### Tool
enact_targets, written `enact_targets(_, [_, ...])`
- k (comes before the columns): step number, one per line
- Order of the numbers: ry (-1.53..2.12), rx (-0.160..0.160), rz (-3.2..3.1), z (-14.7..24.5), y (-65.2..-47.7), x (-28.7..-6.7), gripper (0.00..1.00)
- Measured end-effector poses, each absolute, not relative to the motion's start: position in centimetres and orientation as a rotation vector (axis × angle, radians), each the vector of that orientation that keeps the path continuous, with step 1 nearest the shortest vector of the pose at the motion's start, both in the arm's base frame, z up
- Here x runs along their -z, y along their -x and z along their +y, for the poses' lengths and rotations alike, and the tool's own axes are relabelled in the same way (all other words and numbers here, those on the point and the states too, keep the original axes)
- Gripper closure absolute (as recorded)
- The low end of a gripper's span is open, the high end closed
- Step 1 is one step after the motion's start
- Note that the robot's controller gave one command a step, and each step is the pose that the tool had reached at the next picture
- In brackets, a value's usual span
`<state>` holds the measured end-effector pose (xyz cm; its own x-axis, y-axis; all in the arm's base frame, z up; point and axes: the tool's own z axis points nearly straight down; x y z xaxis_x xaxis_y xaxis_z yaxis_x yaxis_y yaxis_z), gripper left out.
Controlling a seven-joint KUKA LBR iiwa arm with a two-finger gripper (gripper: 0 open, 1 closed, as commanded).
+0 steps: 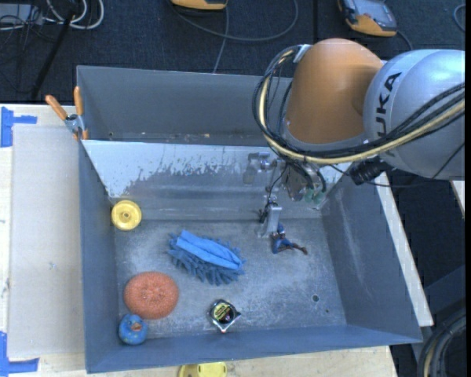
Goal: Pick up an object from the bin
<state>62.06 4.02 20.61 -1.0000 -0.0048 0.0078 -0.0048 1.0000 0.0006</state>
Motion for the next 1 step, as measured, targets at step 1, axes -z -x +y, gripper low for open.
enact_targets(1, [-0.007,0.001,-3.142,4.01,-62.2,-21.11,0.0])
